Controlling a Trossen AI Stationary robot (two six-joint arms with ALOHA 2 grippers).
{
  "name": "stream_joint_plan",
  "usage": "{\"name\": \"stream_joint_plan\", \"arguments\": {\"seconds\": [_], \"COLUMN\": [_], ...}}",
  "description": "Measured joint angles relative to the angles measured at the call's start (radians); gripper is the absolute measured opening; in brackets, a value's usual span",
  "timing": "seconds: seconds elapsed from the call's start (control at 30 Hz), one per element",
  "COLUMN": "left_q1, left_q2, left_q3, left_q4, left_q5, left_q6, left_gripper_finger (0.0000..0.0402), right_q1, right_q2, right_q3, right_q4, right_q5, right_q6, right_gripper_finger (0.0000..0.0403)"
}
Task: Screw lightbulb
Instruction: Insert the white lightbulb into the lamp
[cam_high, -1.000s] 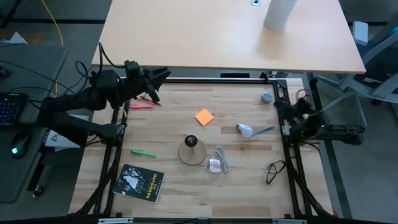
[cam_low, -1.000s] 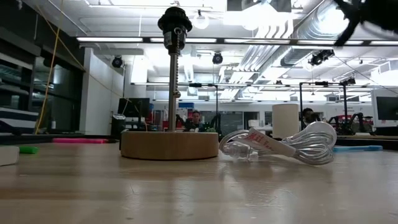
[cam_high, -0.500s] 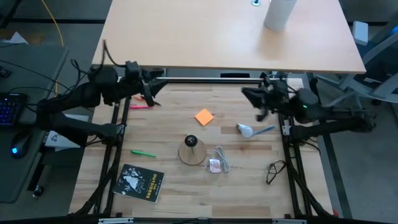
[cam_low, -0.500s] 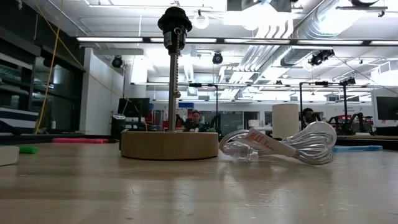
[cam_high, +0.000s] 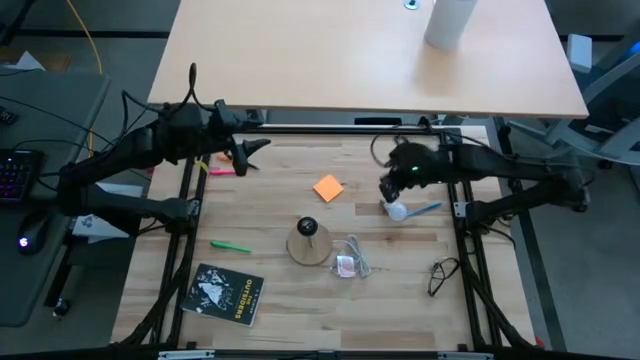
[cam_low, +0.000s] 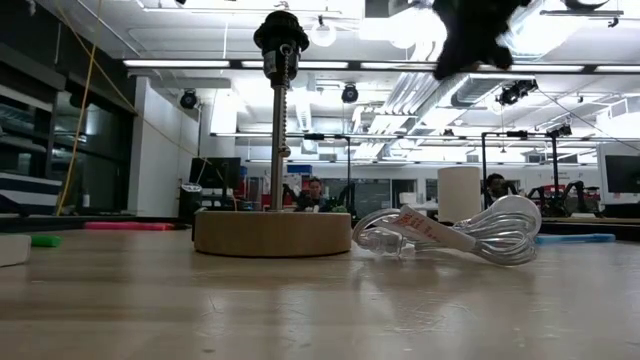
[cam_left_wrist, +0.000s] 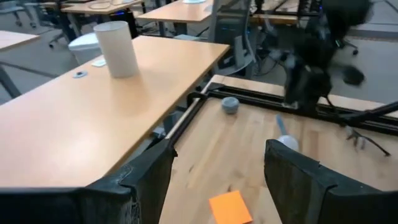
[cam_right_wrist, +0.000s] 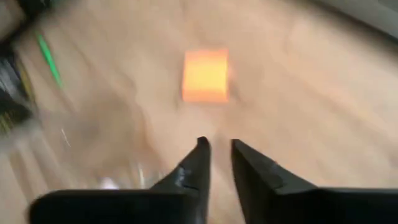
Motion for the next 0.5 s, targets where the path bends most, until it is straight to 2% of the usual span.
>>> {"name": "stream_joint_plan", "arguments": {"seconds": [0.1, 0.3, 0.4, 0.5], "left_q1": [0.014, 0.017, 0.017, 0.017], "left_q2": [0.0, 0.0, 0.0, 0.0], "left_q3": [0.0, 0.0, 0.0, 0.0], "left_q4": [0.001, 0.001, 0.001, 0.002], "left_q5": [0.0, 0.0, 0.0, -0.004], "left_q6": [-0.007, -0.058, -0.074, -0.09], "left_gripper_finger": [0.023, 0.023, 0.023, 0.023], "right_q1": [-0.001, -0.024, -0.052, -0.084], "right_q2": [0.072, 0.24, 0.332, 0.413], "right_q3": [-0.012, -0.013, -0.013, -0.013], "right_q4": [-0.091, -0.191, -0.217, -0.215], "right_q5": [-0.073, -0.054, -0.046, -0.049], "right_q6": [-0.03, -0.126, -0.126, -0.142], "right_gripper_finger": [0.0125, 0.0233, 0.0259, 0.0267]}}
